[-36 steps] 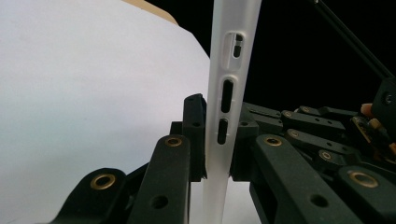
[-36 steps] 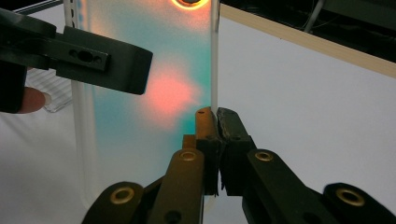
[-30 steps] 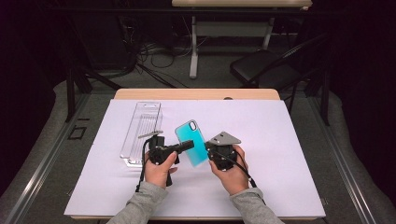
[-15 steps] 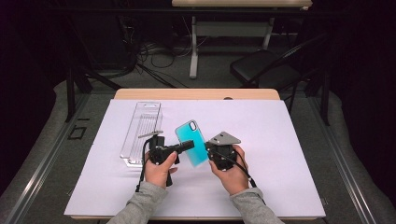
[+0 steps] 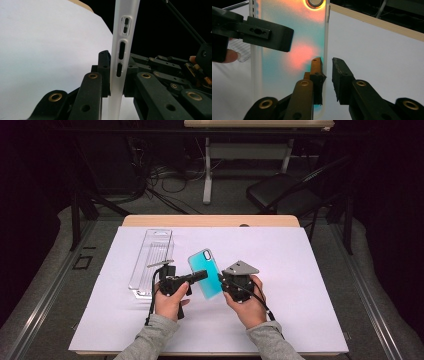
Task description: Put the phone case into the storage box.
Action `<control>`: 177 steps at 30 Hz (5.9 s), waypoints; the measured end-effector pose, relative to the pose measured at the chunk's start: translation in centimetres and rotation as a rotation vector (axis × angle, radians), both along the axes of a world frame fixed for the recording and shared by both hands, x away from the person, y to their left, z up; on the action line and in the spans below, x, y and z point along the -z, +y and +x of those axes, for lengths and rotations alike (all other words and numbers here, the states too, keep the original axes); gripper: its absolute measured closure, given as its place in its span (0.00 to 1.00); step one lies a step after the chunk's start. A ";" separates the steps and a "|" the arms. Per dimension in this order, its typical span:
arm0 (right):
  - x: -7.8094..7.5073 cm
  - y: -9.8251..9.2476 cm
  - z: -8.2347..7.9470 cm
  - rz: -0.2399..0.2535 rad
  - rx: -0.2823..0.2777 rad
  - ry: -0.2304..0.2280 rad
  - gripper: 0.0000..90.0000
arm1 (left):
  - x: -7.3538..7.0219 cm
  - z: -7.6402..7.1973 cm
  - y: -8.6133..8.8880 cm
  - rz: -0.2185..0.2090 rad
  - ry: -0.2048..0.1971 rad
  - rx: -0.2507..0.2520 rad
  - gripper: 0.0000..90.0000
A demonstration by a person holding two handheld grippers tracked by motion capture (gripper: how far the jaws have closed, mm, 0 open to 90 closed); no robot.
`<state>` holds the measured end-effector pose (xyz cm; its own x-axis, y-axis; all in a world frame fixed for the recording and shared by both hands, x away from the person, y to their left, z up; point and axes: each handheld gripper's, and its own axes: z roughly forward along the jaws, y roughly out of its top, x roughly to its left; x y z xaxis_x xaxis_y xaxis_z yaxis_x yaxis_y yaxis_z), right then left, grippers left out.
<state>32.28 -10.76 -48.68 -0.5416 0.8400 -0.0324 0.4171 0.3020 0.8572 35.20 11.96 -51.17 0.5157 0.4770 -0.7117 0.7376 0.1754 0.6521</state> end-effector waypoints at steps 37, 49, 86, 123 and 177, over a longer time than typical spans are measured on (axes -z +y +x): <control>-1.9 -1.4 -0.3 0.136 -0.143 0.027 0.60 | -2.8 -0.4 3.0 0.142 -0.220 0.090 0.90; -3.1 -1.1 -1.2 0.129 -0.217 0.002 0.62 | -4.9 -0.8 3.9 0.210 -0.343 0.209 0.90; -3.0 -2.1 -1.2 0.358 -0.526 0.089 0.66 | -5.2 -2.0 3.7 0.137 -0.367 0.393 0.90; -2.8 -2.6 -1.0 0.434 -0.519 0.129 0.89 | -5.1 -2.3 3.3 0.132 -0.370 0.435 0.90; -2.6 -2.4 -1.4 0.445 -0.499 0.096 0.91 | -4.9 -2.2 3.0 0.114 -0.357 0.447 0.90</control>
